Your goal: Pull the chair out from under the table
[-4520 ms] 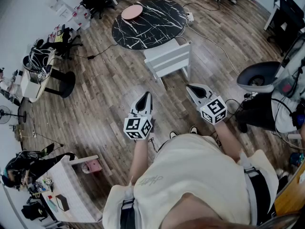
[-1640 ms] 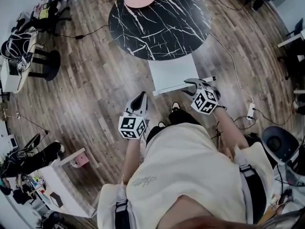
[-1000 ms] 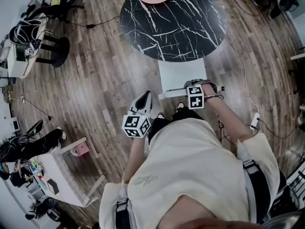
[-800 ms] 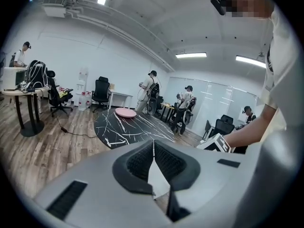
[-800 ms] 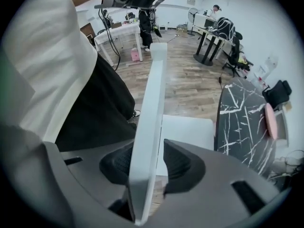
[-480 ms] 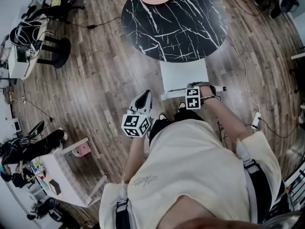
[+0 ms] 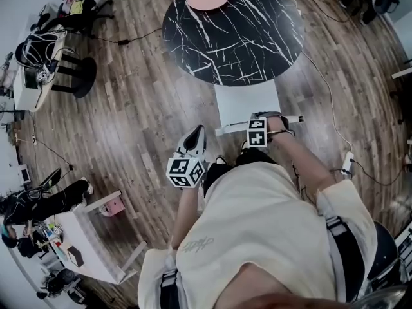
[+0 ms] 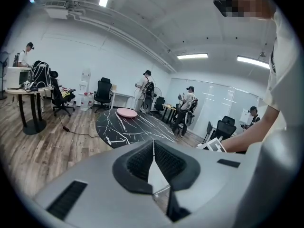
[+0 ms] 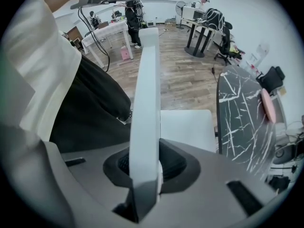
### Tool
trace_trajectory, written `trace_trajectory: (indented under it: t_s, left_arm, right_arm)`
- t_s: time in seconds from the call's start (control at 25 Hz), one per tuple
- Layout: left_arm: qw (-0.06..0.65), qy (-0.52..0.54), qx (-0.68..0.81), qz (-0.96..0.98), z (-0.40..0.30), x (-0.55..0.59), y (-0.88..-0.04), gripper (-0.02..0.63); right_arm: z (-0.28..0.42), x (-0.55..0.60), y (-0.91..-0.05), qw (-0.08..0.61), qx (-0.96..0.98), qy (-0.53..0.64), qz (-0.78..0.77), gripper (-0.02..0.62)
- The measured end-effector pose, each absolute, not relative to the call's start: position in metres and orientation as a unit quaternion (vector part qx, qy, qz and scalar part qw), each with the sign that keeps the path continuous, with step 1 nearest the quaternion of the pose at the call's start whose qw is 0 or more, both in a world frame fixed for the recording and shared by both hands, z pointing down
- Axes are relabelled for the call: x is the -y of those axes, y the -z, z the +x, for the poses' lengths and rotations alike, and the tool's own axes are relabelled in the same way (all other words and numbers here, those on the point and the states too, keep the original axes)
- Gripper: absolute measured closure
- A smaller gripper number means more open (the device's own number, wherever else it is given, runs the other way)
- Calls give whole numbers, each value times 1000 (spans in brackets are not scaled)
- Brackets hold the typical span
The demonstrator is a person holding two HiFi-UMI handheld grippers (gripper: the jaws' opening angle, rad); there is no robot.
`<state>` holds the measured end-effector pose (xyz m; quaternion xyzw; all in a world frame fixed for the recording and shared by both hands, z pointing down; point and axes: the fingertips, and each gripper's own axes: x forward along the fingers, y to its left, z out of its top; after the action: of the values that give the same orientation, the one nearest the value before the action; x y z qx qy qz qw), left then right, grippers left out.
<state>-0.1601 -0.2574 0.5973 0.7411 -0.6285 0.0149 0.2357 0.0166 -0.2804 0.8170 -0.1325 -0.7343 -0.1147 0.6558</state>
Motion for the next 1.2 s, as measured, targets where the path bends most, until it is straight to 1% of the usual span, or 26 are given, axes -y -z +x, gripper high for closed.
trace_trajectory:
  t_s: [0.72, 0.96, 1.2]
  left_arm:
    - [262, -6, 639, 723, -156, 206, -615, 583]
    - [246, 0, 613, 751, -157, 197, -606, 583]
    - [242, -7, 591, 770, -181, 166, -599, 583]
  right_arm:
    - [18, 257, -814, 672, 725, 83, -123, 509]
    - [22, 232, -819, 680, 721, 76, -110, 509]
    - [24, 202, -820, 687, 718, 65, -89, 511]
